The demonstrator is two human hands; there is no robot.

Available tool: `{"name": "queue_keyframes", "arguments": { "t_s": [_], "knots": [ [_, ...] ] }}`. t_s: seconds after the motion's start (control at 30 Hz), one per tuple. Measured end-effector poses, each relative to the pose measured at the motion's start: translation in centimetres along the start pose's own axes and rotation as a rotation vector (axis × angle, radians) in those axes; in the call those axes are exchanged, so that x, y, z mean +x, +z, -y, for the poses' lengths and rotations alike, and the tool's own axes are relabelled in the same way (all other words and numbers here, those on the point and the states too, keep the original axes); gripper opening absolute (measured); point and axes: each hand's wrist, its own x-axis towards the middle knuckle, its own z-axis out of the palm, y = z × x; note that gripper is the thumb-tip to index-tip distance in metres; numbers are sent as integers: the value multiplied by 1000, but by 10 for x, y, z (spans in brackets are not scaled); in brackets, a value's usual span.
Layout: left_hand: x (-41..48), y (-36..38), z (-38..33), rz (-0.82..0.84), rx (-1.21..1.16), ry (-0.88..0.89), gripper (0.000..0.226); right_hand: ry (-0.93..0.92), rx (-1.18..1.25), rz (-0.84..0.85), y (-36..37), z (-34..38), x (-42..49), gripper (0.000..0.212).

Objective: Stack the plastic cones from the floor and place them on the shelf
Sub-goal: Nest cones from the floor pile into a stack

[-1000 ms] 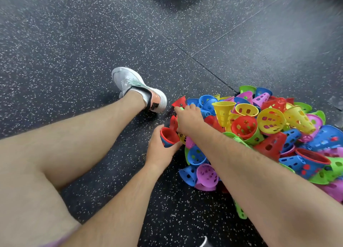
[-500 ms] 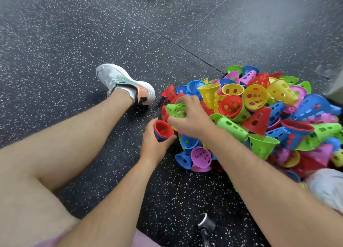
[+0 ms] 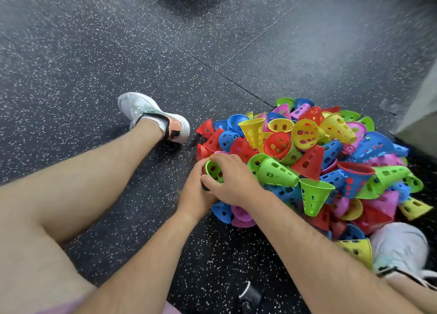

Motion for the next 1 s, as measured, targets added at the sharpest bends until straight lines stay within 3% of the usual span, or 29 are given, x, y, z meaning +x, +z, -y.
{"name": "queue_keyframes", "arguments": {
  "t_s": [0.1,0.2,0.3,0.37,0.6,0.8,0.9,1.0],
  "knots": [
    [0,2,0,-9,-58,-9,73,-91,-89,-278,-3,-4,0,42],
    [1,2,-5,-7,-70,-15,69,-57,-230,-525,-19,-9,7,30],
    [4,2,-8,-23,-43,2,67,54,-408,-318,-36,-14,15,42],
    [5,4,-7,-30,-37,2,69,72,-486,-156,-42,-19,18,38],
    [7,2,-8,-27,-5,5,69,61,-606,-12,-46,-23,18,27],
    [4,2,-9,-17,-4,7,71,12,-489,-129,-46,-31,11,22],
    [4,2,-11,-24,-17,-1,69,-73,-332,-310,-46,-33,9,9],
    [2,2,-16,-11,-35,8,67,-120,-129,-469,-43,-28,2,11]
  ]
}}
